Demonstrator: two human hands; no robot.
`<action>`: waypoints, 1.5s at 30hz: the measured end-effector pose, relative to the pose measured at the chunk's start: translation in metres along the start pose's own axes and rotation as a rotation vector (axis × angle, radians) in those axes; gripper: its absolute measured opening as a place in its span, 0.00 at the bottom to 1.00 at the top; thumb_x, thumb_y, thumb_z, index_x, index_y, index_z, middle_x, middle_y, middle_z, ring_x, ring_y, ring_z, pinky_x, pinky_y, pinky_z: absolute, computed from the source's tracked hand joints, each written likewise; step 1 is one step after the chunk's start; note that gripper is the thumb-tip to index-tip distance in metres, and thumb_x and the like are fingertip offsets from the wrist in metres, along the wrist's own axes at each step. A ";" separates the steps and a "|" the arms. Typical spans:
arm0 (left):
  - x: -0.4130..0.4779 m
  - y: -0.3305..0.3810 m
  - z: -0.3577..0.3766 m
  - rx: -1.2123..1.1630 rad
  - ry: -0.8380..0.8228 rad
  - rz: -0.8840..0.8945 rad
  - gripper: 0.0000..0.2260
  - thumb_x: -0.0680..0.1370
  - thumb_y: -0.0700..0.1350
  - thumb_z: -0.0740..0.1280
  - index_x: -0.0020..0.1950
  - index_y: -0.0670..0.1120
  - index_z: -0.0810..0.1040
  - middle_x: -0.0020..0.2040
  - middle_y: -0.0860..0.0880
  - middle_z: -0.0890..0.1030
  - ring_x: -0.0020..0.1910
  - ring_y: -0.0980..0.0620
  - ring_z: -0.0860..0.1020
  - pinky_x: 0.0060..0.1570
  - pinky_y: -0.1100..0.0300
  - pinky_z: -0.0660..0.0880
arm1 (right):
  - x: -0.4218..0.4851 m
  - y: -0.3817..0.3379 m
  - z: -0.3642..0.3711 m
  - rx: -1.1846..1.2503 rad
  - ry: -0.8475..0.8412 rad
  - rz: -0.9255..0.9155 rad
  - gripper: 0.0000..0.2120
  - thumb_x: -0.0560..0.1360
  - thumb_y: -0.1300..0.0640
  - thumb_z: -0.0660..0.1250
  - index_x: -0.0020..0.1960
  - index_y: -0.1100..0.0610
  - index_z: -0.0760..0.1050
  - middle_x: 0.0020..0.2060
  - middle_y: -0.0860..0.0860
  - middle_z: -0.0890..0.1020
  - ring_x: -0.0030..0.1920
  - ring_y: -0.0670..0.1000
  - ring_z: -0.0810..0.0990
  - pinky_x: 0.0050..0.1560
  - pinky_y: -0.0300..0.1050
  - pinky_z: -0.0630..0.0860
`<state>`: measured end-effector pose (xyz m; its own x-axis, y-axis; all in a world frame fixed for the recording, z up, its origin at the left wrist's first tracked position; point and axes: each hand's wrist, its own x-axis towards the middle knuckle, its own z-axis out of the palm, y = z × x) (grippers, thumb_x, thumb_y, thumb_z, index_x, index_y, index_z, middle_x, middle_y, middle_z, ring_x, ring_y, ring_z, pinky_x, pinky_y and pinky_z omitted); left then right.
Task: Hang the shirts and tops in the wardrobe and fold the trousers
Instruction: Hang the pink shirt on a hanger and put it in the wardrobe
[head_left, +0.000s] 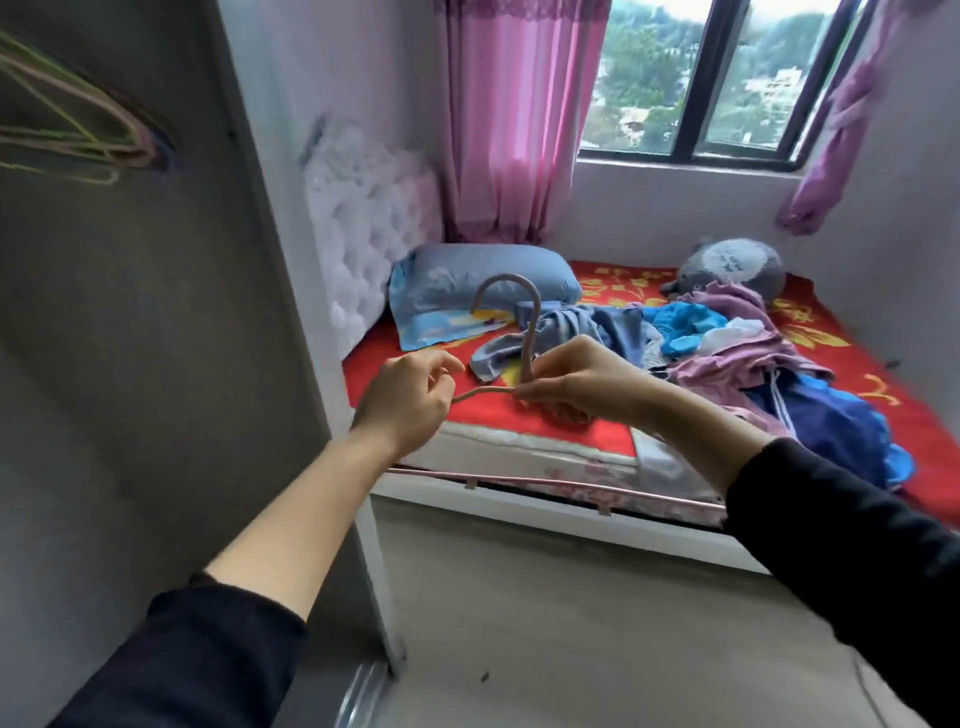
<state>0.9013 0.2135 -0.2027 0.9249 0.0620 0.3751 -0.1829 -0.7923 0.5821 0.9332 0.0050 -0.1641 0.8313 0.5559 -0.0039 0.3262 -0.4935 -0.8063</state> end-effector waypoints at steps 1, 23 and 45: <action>0.008 0.016 0.029 0.002 -0.052 0.006 0.10 0.77 0.42 0.62 0.53 0.50 0.82 0.48 0.50 0.83 0.47 0.51 0.79 0.49 0.57 0.76 | -0.011 0.023 -0.016 0.002 0.018 0.030 0.17 0.74 0.58 0.71 0.37 0.72 0.75 0.26 0.56 0.72 0.26 0.52 0.69 0.25 0.37 0.66; 0.169 0.201 0.451 -0.053 -0.562 0.005 0.12 0.77 0.42 0.60 0.55 0.48 0.81 0.53 0.47 0.83 0.51 0.47 0.80 0.53 0.57 0.73 | -0.097 0.384 -0.261 0.055 0.469 0.608 0.22 0.72 0.51 0.71 0.22 0.53 0.72 0.23 0.48 0.70 0.24 0.44 0.66 0.30 0.39 0.64; 0.455 0.239 0.772 -0.003 -0.798 -0.107 0.18 0.75 0.42 0.60 0.65 0.45 0.73 0.65 0.41 0.72 0.61 0.43 0.74 0.62 0.54 0.69 | 0.072 0.648 -0.507 0.236 0.792 1.005 0.25 0.74 0.50 0.68 0.25 0.53 0.59 0.19 0.48 0.64 0.24 0.51 0.65 0.30 0.44 0.64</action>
<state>1.5357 -0.4169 -0.4500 0.8965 -0.3160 -0.3106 -0.0800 -0.8049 0.5879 1.4323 -0.6138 -0.3872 0.7286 -0.5698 -0.3801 -0.6098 -0.2870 -0.7388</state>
